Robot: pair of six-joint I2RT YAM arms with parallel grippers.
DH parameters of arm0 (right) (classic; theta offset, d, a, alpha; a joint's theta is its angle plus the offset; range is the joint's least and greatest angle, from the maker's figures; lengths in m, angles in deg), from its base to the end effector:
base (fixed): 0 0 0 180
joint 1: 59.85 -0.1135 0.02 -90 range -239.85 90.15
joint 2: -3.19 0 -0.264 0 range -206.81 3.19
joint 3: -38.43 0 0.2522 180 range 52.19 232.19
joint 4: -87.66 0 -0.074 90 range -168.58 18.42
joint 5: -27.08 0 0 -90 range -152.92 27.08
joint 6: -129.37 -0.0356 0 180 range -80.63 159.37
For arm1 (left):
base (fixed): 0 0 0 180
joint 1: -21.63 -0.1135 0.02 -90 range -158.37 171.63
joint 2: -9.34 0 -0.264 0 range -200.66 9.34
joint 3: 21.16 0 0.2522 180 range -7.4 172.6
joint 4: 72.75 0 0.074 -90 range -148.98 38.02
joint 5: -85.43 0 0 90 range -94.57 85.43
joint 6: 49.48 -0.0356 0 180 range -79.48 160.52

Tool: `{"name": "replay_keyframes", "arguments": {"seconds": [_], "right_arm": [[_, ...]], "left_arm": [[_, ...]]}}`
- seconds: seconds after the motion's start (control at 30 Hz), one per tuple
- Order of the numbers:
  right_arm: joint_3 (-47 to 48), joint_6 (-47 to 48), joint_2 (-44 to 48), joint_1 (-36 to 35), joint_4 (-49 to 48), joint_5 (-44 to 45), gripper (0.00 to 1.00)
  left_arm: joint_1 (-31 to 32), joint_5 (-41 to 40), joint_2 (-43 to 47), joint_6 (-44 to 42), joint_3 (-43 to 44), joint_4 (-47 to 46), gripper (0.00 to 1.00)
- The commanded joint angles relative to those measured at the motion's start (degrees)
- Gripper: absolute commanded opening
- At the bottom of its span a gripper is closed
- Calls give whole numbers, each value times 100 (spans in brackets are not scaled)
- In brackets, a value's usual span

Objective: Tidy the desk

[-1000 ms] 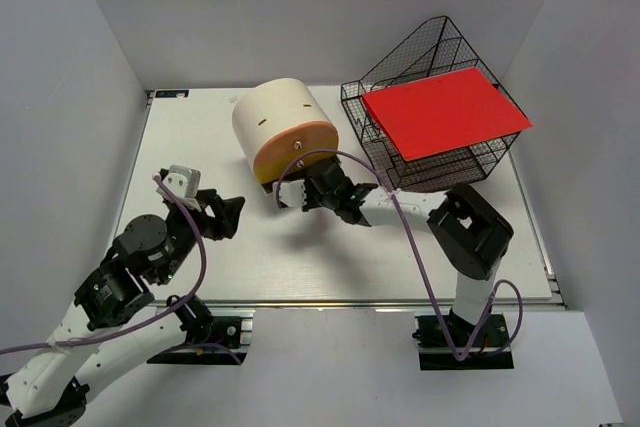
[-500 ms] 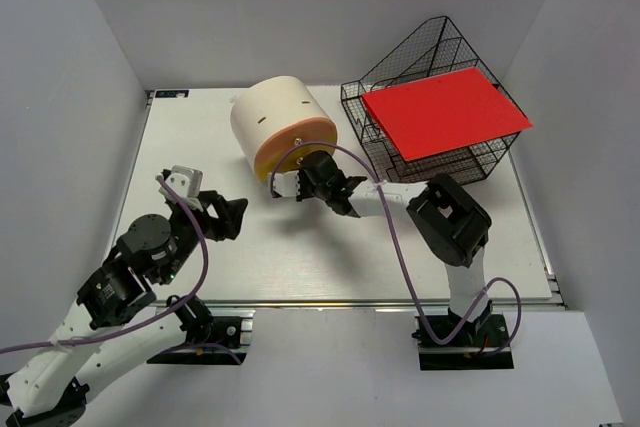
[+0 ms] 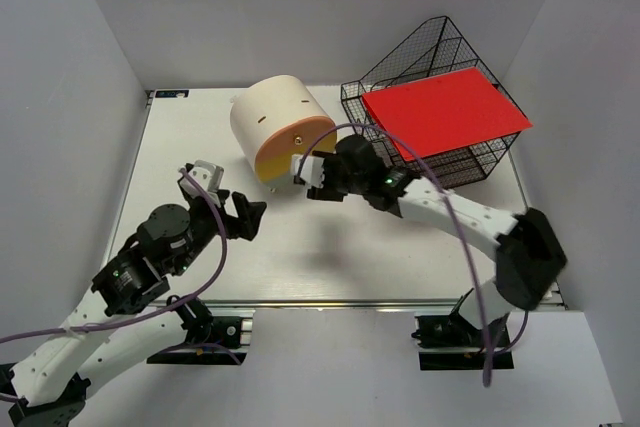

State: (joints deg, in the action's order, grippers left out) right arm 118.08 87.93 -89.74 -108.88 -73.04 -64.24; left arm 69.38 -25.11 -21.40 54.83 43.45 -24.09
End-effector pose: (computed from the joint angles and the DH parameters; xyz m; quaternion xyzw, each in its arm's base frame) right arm 0.2428 0.2809 0.2602 -0.6635 0.5736 0.0121 0.4803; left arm 0.0807 -0.0703 0.3616 0.1201 0.7779 -0.1885 0.5873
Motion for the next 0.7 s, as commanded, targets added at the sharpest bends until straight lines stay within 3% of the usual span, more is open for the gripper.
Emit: {"name": "replay_keyframes", "arguments": {"seconds": [0.0,0.07,0.1,0.37,0.67], "right_arm": [[257,-1179,889,26,1009,-834,63],[284,-1795,1293,78,1211,-651,75],[310,-1936,1442,70,1265,-572,89],[56,-2781,3112,78,1511,358,89],[-848,-2342,4388,236,1037,1468,89]], "left_arm": [[24,383,-169,195,-137,-237,98],[24,654,-257,380,-128,-351,98],[24,760,-283,450,-137,-465,98],[24,1165,-581,679,-190,-949,98],[77,1368,-1092,653,-58,-1054,98]]}}
